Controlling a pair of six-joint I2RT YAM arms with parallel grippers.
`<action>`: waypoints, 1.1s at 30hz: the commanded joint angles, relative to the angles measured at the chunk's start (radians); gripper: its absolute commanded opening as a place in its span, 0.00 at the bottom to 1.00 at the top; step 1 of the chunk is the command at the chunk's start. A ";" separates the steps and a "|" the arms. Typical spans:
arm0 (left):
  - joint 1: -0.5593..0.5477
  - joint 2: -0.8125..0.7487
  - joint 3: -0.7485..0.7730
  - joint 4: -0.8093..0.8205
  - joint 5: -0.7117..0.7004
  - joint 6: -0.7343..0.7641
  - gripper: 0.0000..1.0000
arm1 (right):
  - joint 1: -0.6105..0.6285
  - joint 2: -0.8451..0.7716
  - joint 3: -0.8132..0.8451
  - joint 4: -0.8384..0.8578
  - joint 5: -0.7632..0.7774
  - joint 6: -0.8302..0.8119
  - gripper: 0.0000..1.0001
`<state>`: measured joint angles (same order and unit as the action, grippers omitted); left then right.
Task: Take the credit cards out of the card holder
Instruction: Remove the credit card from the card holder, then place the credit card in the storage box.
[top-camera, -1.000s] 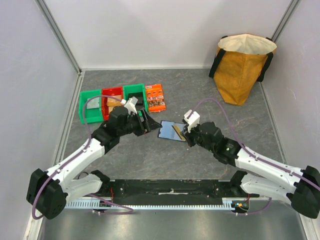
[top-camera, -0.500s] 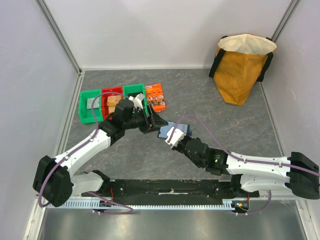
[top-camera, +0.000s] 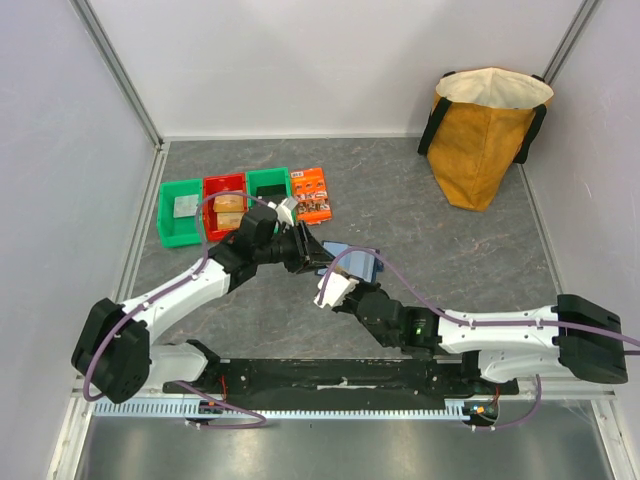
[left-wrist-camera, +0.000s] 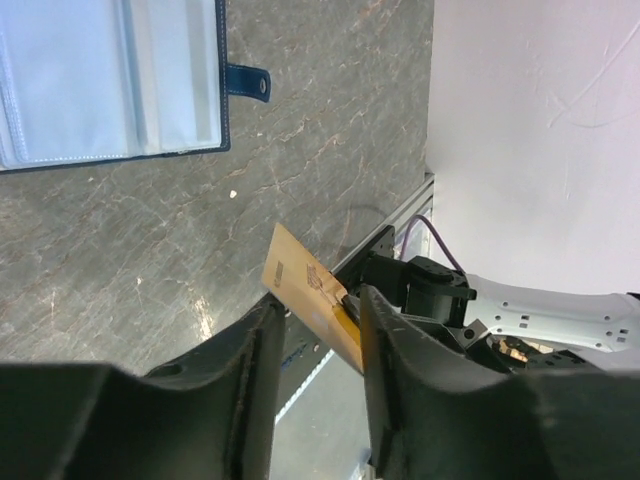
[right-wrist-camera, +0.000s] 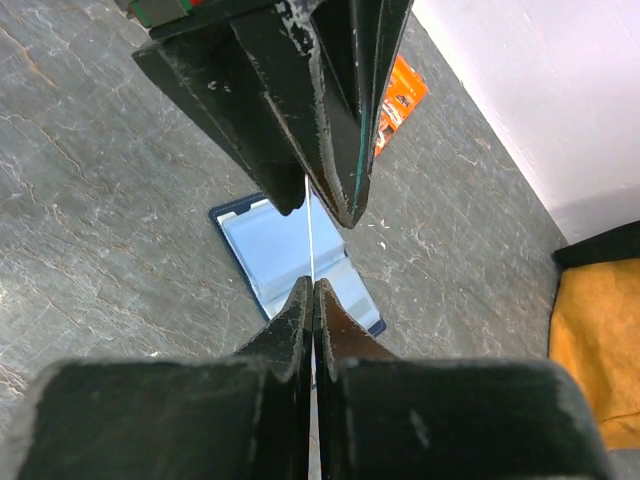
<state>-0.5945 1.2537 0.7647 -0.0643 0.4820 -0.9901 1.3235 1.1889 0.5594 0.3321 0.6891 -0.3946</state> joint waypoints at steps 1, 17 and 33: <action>-0.004 -0.007 -0.025 0.098 0.020 -0.031 0.33 | 0.026 0.023 0.045 0.071 0.070 -0.033 0.00; 0.146 -0.167 -0.133 0.123 -0.143 0.175 0.02 | -0.190 -0.089 0.071 -0.096 -0.265 0.393 0.71; 0.731 -0.179 -0.078 0.109 -0.132 0.393 0.02 | -0.659 -0.114 -0.009 -0.113 -0.865 0.862 0.82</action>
<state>0.0452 1.0084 0.6064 0.0093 0.3405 -0.6857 0.7483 1.0748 0.5846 0.1619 0.0402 0.3271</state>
